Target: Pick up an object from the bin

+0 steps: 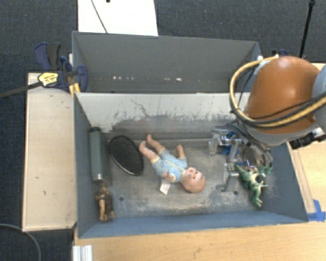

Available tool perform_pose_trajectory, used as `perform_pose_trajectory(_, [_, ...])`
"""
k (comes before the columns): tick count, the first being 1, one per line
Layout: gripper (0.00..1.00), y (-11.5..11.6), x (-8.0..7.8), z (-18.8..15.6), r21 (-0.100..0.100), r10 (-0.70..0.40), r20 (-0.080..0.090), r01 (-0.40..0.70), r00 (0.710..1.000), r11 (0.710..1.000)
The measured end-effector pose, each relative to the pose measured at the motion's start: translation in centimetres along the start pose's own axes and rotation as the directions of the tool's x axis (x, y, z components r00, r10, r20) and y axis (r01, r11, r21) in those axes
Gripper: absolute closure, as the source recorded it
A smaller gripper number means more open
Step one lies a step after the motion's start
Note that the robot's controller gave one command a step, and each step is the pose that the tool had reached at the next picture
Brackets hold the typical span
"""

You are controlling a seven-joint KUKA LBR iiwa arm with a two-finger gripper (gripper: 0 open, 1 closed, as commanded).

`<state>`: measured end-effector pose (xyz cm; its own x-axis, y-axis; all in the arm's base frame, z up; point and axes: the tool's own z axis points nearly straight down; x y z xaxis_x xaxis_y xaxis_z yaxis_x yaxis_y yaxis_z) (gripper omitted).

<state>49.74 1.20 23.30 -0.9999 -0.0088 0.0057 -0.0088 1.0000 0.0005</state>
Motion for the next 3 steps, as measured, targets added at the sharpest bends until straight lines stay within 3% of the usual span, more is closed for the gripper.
perform_pose_trajectory(1, [0.00,0.0,-0.2,-0.4,0.000,0.000,0.009,0.000,1.000,1.000])
perform_pose_trajectory(2, [0.00,-0.7,-1.4,3.7,0.001,-0.050,0.016,0.050,0.999,0.999])
perform_pose_trajectory(3, [0.00,3.5,-4.6,9.5,0.004,-0.235,0.013,0.235,0.972,0.972])
